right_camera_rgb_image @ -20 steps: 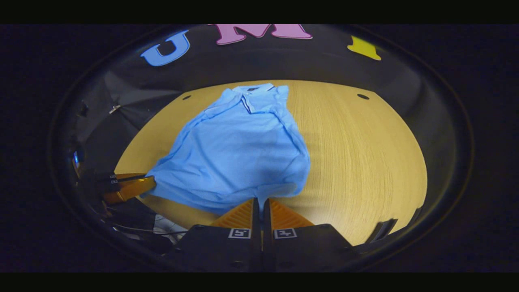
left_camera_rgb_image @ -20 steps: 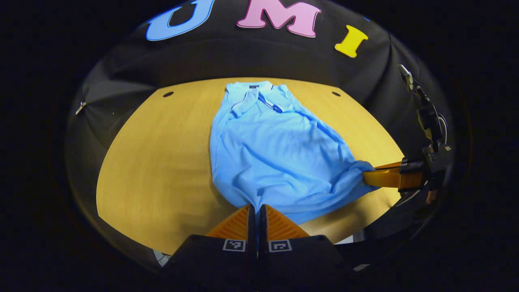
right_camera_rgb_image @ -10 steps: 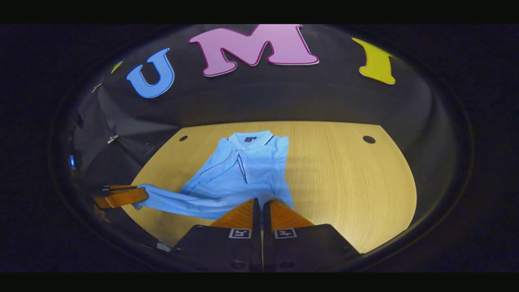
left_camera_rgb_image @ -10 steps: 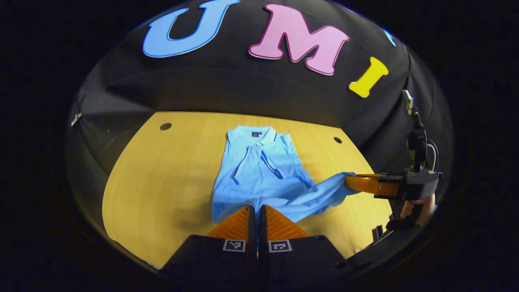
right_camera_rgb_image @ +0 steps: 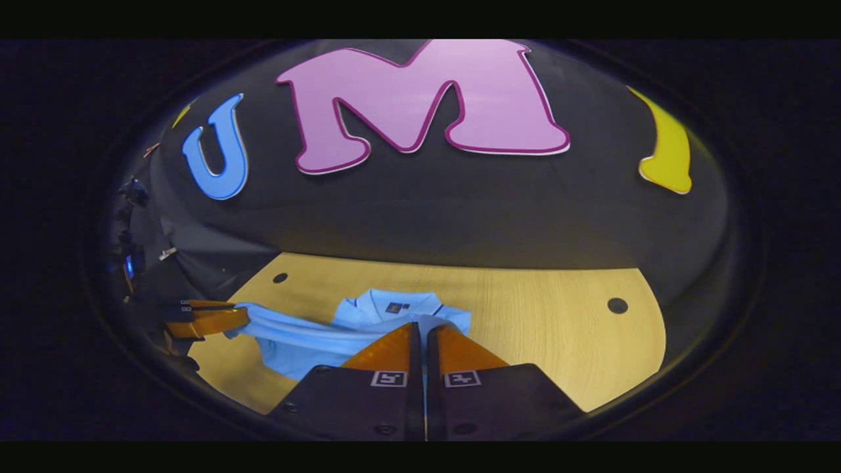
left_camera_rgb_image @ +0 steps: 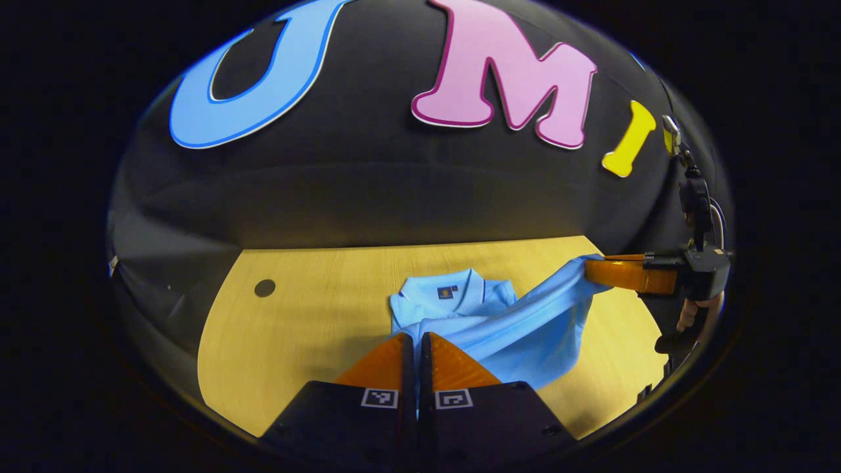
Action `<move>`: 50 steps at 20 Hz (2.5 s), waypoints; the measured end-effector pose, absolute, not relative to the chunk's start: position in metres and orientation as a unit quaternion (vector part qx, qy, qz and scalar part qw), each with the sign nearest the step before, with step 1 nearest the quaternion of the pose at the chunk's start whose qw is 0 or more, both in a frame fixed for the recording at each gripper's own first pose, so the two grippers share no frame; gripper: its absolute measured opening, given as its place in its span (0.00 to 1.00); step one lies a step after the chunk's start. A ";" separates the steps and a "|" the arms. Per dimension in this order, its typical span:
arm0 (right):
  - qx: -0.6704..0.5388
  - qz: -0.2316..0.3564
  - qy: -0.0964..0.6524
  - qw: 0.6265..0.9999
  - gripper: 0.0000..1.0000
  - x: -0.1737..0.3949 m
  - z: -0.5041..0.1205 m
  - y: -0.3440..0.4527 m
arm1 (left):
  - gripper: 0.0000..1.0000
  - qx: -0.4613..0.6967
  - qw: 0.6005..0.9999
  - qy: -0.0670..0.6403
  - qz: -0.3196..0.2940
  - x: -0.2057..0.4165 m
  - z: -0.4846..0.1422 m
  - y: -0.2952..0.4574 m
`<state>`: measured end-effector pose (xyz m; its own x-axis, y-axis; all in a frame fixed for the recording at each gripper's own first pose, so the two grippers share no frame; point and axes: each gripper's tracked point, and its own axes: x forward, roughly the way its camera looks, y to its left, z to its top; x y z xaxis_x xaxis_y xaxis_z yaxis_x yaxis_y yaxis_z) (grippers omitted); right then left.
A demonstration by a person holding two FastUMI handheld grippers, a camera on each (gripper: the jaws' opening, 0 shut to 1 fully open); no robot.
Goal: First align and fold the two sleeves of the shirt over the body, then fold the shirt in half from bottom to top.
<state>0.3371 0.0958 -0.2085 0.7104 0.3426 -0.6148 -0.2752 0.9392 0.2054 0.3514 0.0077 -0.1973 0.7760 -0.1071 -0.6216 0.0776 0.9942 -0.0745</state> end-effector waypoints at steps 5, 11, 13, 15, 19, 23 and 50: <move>0.006 0.153 0.342 0.927 0.06 0.407 -0.262 0.103 | 0.06 -0.040 0.942 0.331 -0.039 0.443 -0.245 0.019; 0.008 0.105 0.369 0.923 0.08 0.446 -0.335 0.101 | 0.13 -0.005 0.935 0.355 -0.014 0.497 -0.327 0.041; 0.018 0.106 0.389 0.915 0.22 0.441 -0.351 0.103 | 0.35 0.004 0.930 0.368 0.010 0.491 -0.334 0.052; 0.005 0.116 0.380 0.918 0.48 0.430 -0.344 0.103 | 0.60 -0.006 0.931 0.364 0.022 0.482 -0.331 0.055; -0.015 0.101 0.334 0.937 0.99 0.402 -0.306 0.085 | 1.00 -0.004 0.956 0.292 0.027 0.459 -0.279 0.063; -0.022 0.071 0.309 0.948 0.98 0.359 -0.259 0.060 | 0.99 0.001 0.975 0.221 0.029 0.408 -0.206 0.059; 0.002 0.095 0.193 0.977 0.98 -0.090 -0.025 0.046 | 0.99 -0.010 0.995 0.096 0.032 -0.105 -0.042 0.024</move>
